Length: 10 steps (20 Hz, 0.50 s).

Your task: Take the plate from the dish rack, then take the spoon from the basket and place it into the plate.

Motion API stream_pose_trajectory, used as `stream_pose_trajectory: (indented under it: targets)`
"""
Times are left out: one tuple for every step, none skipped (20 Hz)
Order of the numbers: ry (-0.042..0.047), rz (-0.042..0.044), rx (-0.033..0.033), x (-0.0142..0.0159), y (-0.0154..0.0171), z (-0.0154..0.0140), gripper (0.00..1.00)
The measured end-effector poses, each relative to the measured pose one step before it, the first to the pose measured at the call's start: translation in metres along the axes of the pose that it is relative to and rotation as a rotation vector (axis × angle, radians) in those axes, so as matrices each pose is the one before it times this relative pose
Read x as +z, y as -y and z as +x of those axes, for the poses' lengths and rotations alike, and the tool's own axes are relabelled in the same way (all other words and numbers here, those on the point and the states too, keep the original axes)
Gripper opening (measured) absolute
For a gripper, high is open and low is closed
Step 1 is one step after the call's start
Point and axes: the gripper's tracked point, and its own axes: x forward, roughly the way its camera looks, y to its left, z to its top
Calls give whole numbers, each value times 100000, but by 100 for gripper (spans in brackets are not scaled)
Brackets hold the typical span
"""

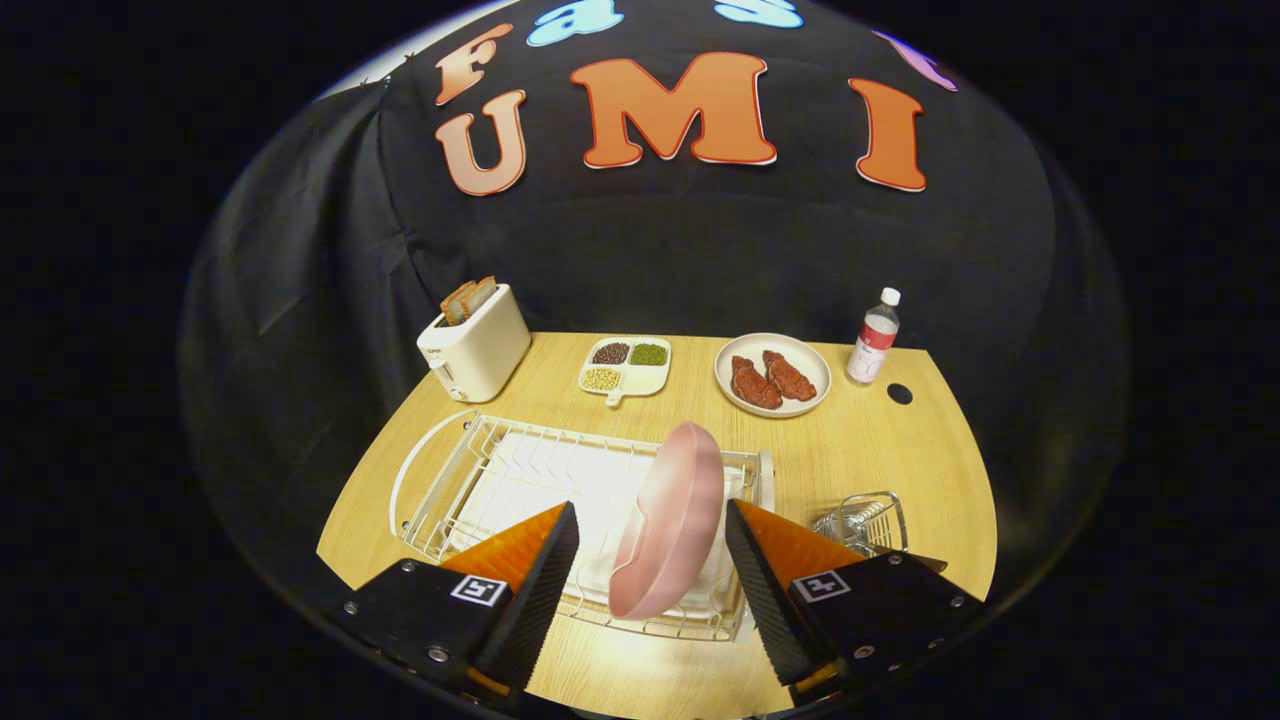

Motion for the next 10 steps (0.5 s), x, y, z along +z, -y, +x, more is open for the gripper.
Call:
stream_pose_trajectory:
  targets:
    - [-1544, -402, -1581, -111, 124, 663, 87]
    - [-1642, -888, -2415, -39, 531, 825, 86]
    - [-1253, -184, -2856, -64, 492, 865, 86]
    - [-2273, -24, -1181, -200, 200, 704, 86]
    - [-2060, 439, -507, -395, -156, 587, 83]
    - [-2809, -198, -892, -409, 165, 686, 81]
    - [-1832, 187, -1194, -258, 317, 686, 77]
    - [-2093, -203, -1245, -184, 132, 465, 75]
    - [-1141, 73, -1024, -138, 81, 419, 69]
    - [-1746, -162, -1228, -212, 67, 397, 67]
